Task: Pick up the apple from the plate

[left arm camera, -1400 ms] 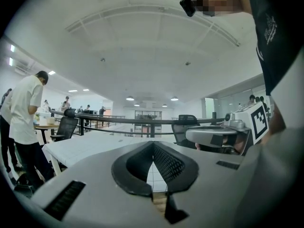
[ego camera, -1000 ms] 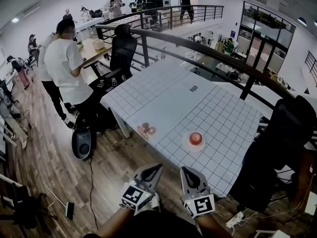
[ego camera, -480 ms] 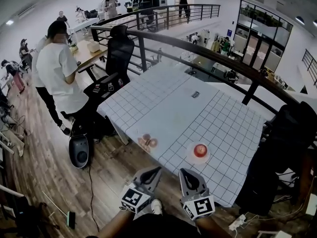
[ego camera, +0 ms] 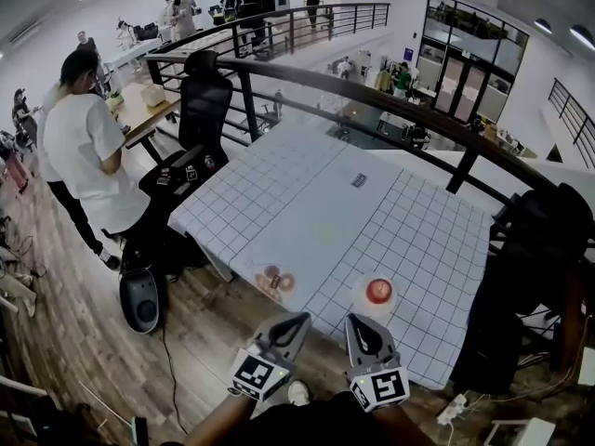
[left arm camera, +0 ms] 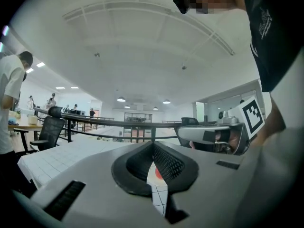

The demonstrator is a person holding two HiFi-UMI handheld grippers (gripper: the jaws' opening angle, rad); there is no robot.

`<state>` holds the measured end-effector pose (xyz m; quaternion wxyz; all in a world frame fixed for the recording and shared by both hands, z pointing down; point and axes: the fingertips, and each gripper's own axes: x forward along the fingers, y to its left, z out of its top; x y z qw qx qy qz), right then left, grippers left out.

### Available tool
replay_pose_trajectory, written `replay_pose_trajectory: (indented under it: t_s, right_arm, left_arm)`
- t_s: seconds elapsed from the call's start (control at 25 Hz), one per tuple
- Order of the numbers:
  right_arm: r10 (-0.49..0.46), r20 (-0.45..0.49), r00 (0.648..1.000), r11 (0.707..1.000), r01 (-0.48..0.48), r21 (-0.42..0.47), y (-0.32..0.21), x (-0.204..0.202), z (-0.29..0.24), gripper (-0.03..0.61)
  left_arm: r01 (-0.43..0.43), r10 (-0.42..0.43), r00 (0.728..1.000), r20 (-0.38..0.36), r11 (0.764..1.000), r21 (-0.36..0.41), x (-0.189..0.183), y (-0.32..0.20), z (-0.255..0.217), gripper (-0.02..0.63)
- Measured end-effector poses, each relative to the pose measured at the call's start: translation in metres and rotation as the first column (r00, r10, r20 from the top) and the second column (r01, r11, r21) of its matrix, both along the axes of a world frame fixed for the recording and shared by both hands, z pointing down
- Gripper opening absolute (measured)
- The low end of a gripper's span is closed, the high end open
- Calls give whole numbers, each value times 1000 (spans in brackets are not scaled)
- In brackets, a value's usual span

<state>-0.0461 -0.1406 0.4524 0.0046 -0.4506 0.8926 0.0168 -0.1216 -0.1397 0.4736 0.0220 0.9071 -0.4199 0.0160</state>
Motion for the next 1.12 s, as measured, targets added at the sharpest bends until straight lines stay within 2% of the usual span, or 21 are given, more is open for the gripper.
replay_pose_trajectory:
  t_s: [0.28, 0.56, 0.68, 0.84, 1.0, 1.12]
  right_arm:
    - [66, -27, 997, 998, -66, -13, -17, 17, 13, 23]
    - [104, -50, 993, 994, -105, -23, -42, 40, 21, 23]
    - [121, -90, 989, 993, -122, -3, -54, 50, 32, 23]
    - [91, -212, 973, 996, -83, 46, -61, 56, 46, 23]
    - [93, -174, 980, 996, -93, 8, -63, 61, 53, 23]
    - [100, -180, 978, 995, -102, -2, -74, 73, 62, 23]
  left_arm:
    - [-50, 50, 999, -13, 998, -23, 12, -16, 10, 21]
    - [-83, 83, 996, 19, 996, -39, 39, -45, 18, 21]
    - [-87, 88, 996, 16, 995, -53, 49, -61, 22, 21]
    - [-87, 89, 996, 21, 994, -69, 64, -77, 30, 21]
    - [-83, 85, 996, 22, 992, -90, 68, -80, 37, 21]
    - [-77, 80, 996, 33, 992, -104, 77, -88, 43, 21]
